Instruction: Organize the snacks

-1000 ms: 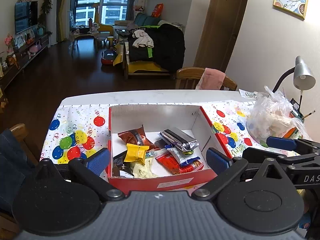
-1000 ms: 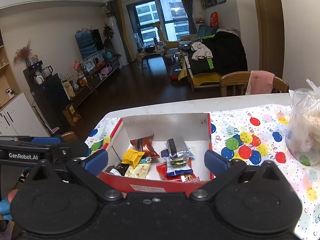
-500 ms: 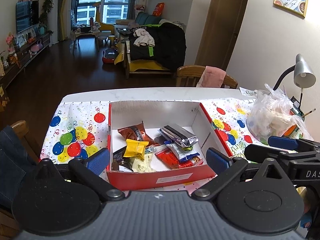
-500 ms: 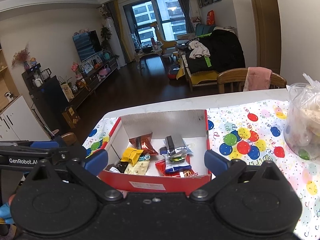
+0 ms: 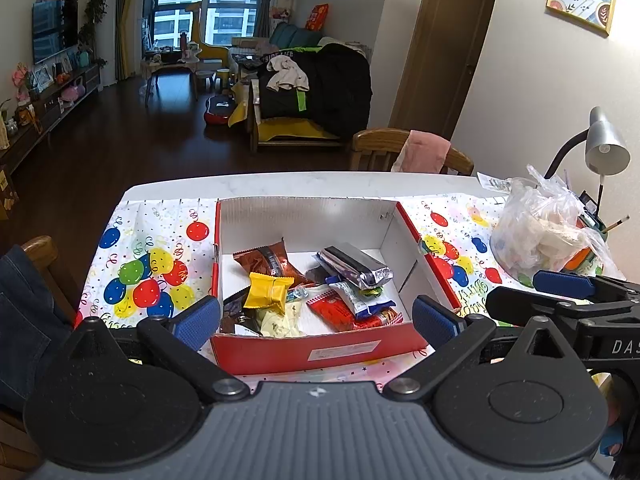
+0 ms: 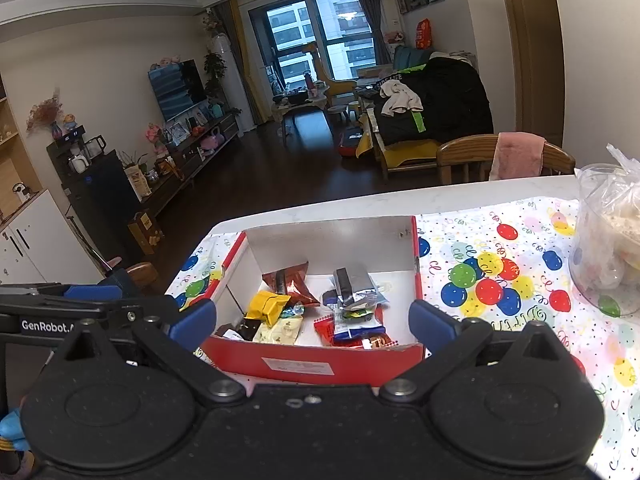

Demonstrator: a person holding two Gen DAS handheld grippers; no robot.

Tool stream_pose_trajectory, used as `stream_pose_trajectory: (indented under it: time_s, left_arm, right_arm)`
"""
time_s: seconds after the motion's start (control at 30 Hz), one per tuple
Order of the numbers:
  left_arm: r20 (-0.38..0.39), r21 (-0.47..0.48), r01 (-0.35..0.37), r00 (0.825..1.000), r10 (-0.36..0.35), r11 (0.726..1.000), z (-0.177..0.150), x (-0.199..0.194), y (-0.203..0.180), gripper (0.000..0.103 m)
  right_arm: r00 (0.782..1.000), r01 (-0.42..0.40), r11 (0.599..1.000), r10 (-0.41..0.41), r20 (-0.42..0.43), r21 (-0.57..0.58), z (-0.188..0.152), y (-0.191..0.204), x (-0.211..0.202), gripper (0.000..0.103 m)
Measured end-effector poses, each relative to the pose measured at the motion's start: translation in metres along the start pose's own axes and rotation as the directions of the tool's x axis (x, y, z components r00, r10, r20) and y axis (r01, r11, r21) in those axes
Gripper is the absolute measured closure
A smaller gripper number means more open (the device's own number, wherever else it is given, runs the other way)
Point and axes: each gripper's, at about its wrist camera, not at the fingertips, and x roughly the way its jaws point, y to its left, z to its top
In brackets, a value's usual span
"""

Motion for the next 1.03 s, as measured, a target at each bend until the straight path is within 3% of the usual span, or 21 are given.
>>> stream_pose_trajectory:
  time_s: [1.03]
  left_arm:
    - [0.03,0.009,0.025,0.999,-0.025,1.0,0.003,-0.013,0.002,0.0]
  right_arm:
    - [1.0,0.029,1.0,-0.029,0.002,0.008,-0.004,0.005,-0.005,0.0]
